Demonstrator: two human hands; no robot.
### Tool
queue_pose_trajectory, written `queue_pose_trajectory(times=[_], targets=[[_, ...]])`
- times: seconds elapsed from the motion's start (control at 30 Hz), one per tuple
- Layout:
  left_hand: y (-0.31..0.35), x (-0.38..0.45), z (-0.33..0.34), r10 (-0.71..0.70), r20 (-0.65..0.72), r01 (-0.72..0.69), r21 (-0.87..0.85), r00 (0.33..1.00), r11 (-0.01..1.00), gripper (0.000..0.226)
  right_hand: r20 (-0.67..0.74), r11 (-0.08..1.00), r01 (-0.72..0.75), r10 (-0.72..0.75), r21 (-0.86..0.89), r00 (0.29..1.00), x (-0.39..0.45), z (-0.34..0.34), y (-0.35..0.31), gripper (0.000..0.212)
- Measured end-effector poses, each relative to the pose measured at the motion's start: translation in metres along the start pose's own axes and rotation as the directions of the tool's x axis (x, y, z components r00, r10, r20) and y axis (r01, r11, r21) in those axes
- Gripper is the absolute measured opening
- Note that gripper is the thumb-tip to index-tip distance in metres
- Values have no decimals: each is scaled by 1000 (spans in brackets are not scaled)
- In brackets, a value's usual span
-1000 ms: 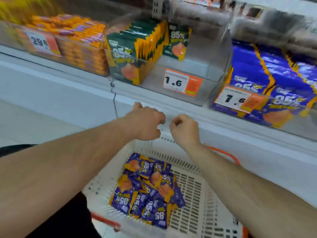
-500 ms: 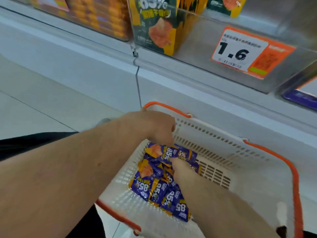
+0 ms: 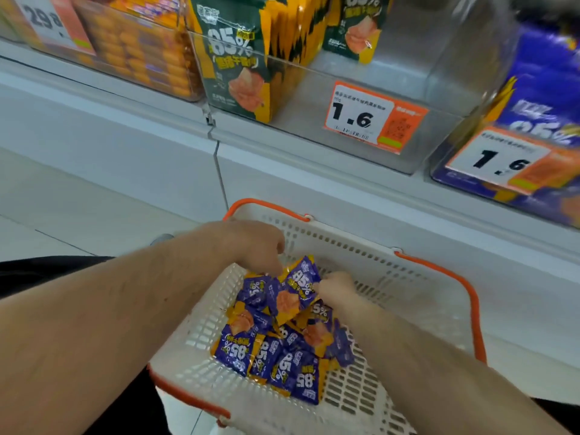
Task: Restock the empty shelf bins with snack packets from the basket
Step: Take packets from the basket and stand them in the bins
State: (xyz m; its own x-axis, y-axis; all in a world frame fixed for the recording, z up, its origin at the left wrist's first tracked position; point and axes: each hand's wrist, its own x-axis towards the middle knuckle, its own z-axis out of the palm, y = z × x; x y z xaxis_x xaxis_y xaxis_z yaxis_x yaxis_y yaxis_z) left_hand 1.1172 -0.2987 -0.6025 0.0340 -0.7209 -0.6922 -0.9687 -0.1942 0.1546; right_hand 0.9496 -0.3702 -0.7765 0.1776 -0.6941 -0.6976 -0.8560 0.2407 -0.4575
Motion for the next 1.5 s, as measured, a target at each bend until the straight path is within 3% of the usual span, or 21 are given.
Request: queue_pose_trajectory(times=[0.17, 0.3, 0.43, 0.53, 0.6, 0.67, 0.73, 0.87, 1.0, 1.17, 1.27, 1.33, 1.37, 1.4, 1.47, 1.5], targets=[[18, -7, 6, 27, 17, -27, -17, 999, 999, 54, -8, 927, 200, -214, -317, 977, -50, -65, 7, 17], [40, -8, 14, 59, 22, -60, 44, 998, 997, 56, 62, 831, 292, -300, -473, 952, -73, -89, 25, 16], [58, -5, 25, 87, 17, -87, 39, 996, 995, 30, 116, 732, 378, -384, -566, 916, -100, -102, 32, 24], [76, -6, 35, 115, -3, -115, -51, 993, 992, 55, 91, 678, 402, -445, -615, 891, -120, -124, 30, 23], [87, -5, 42, 136, -42, -142, -202, 990, 969, 72, 35, 696, 415, -490, -586, 871, -138, -149, 26, 17], [100, -2, 41, 185, -130, -223, -418, 974, 881, 65, -36, 741, 435, -524, -511, 851, -159, -178, 19, 18], [118, 1, 34, 207, -268, -330, -593, 941, 734, 35, -110, 767, 456, -555, -452, 825, -179, -207, 13, 14], [164, -3, 5, 171, -461, -470, -678, 871, 566, 11, -245, 782, 454, -583, -427, 775, -216, -261, 11, 14], [212, -9, -34, 221, -583, -587, -567, 782, 578, 8, -429, 702, 254, -638, -665, 640, -250, -304, 19, 30], [276, -29, -79, 322, -725, -730, -354, 609, 585, 11, -622, 793, 268, -600, -548, 504, -279, -345, 35, 37], [306, -35, -99, 306, -806, -743, -228, 506, 629, 12, -718, 794, 285, -608, -537, 340, -286, -370, 46, 29], [316, -35, -111, 275, -888, -691, -63, 368, 720, 18, -768, 793, 271, -603, -546, 217, -289, -384, 54, 26], [319, -32, -116, 297, -908, -601, 65, 296, 797, 28, -780, 785, 261, -608, -562, 149, -290, -390, 57, 26], [319, -27, -119, 335, -903, -488, 172, 268, 856, 42, -779, 770, 247, -621, -589, 78, -289, -396, 60, 25], [315, -16, -123, 371, -859, -294, 275, 353, 916, 66, -755, 740, 189, -656, -646, -10, -283, -406, 65, 24], [312, -11, -124, 367, -833, -230, 294, 413, 928, 74, -743, 734, 149, -669, -663, -14, -277, -411, 66, 23]])
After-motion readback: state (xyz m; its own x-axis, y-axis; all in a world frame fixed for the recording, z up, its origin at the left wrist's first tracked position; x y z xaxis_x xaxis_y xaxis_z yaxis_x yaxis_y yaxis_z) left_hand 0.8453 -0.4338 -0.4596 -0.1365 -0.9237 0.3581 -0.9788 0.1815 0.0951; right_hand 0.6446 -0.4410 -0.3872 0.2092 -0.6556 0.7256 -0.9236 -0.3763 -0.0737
